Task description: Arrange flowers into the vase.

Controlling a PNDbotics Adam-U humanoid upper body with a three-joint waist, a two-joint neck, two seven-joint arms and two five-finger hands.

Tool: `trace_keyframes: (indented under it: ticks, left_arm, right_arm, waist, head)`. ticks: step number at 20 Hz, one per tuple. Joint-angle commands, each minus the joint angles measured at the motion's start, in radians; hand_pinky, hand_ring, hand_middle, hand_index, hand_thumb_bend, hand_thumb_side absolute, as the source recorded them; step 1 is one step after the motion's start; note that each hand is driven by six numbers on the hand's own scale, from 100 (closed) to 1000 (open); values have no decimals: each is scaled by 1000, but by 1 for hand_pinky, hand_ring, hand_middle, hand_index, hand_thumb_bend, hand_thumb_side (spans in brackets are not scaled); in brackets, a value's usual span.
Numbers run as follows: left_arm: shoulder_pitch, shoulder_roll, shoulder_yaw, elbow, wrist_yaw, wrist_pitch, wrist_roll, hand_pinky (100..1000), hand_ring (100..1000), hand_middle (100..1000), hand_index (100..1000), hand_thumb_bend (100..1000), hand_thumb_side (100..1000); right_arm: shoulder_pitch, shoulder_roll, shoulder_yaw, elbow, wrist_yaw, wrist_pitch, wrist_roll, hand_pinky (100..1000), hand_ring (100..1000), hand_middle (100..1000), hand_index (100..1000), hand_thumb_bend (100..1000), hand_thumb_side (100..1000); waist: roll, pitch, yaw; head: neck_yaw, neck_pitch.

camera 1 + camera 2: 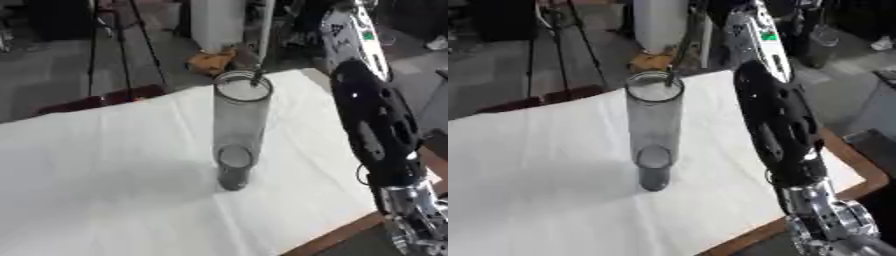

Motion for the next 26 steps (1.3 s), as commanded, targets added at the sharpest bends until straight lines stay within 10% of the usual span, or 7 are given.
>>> trace_keyframes:
  ticks: [1, 26]
  left_arm:
    - [-11, 23, 8, -14, -1, 1, 2, 727, 668, 633, 828, 523, 969]
    - [-8, 21, 7, -14, 1, 2, 0, 726, 669, 633, 828, 523, 969]
  right_arm:
    - [-15, -17, -5, -2, 8, -3, 8, 100, 100, 100, 100, 289, 100]
    - [-15, 1, 17, 77, 83, 0, 92, 100, 100, 100, 100, 287, 100]
  waist:
    - [-2, -19, -1]
    - [2, -19, 2]
  head:
    - [-4, -2]
    - [-11, -4]
